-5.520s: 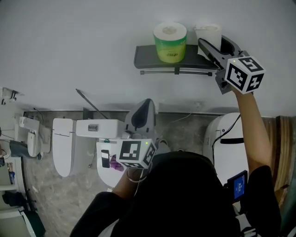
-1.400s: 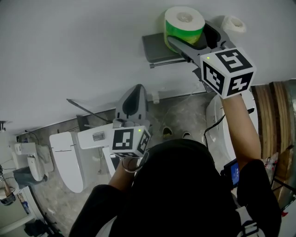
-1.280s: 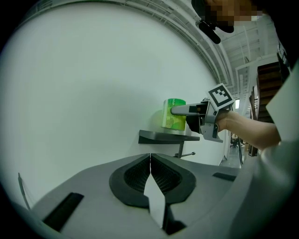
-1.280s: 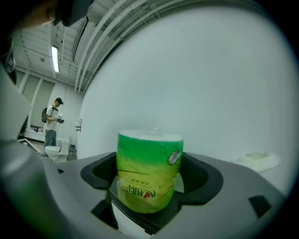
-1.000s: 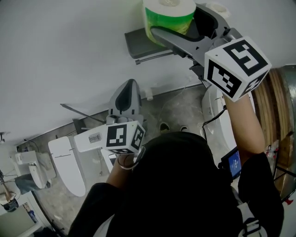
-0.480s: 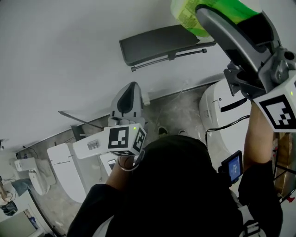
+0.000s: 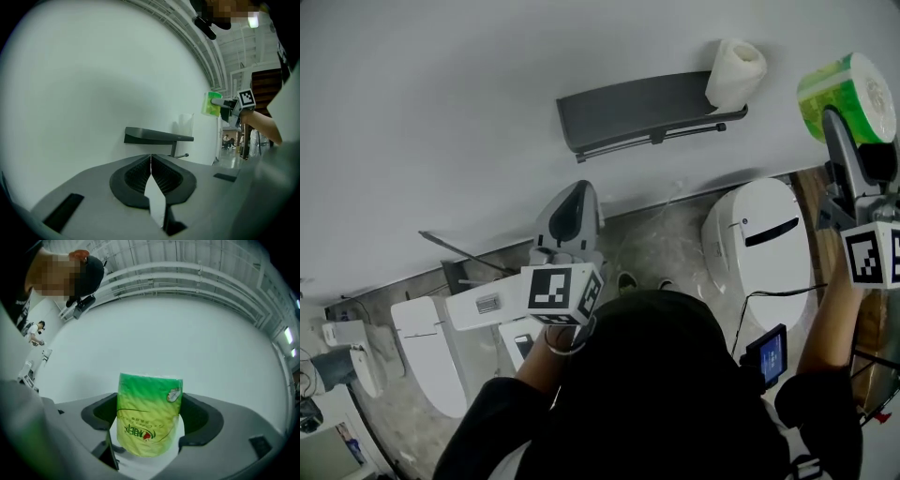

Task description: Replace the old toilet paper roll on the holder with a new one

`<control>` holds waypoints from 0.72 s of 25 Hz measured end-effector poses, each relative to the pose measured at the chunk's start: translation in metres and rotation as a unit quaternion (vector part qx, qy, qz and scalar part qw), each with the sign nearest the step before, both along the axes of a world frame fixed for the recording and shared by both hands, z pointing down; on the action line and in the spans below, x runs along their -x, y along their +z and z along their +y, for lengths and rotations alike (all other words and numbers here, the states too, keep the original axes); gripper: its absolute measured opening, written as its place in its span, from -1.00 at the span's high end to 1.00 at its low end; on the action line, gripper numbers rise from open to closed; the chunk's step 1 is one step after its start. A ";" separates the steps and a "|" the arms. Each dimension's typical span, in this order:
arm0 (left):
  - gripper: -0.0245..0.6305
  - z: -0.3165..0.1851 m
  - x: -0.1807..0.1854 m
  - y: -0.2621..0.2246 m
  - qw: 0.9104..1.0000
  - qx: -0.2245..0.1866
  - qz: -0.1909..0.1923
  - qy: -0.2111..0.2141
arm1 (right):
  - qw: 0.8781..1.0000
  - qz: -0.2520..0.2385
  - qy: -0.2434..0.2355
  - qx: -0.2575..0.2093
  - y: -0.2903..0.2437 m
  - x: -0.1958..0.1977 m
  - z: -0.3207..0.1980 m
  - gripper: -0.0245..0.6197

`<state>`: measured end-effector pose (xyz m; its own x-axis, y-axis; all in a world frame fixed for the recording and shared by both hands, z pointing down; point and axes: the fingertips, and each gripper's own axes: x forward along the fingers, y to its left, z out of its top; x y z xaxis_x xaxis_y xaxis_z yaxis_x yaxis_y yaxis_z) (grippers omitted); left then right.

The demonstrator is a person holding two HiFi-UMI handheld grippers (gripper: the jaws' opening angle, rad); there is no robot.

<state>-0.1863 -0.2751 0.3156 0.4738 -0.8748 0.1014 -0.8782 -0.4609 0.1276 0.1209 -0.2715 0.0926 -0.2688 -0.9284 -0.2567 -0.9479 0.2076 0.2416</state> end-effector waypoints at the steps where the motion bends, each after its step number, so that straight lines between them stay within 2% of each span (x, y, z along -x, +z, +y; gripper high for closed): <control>1: 0.85 0.001 -0.002 -0.001 1.000 0.000 0.000 0.003 | 1.000 0.005 0.018 0.009 0.009 -0.011 0.001 -0.35; 4: 0.85 0.001 -0.007 -0.002 1.000 -0.002 -0.001 0.011 | 0.996 0.039 0.063 0.044 0.043 -0.040 -0.003 -0.35; 8: 0.85 -0.006 -0.009 -0.005 1.000 -0.008 0.002 0.011 | 0.983 0.123 0.096 0.093 0.100 -0.063 -0.022 -0.34; 12: 0.85 -0.001 -0.013 -0.003 1.000 -0.005 0.005 0.016 | 0.957 0.217 0.132 0.141 0.151 -0.079 -0.032 -0.34; 18: 0.85 0.004 -0.018 0.007 1.000 0.008 0.003 0.021 | 0.915 0.331 0.130 0.189 0.213 -0.072 -0.040 -0.35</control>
<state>-0.1683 -0.2715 0.3230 0.5107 -0.8525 0.1119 -0.8575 -0.4954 0.1392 0.1928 -0.3113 0.3060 -0.0063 -0.9719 0.2353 -0.6486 0.1830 0.7388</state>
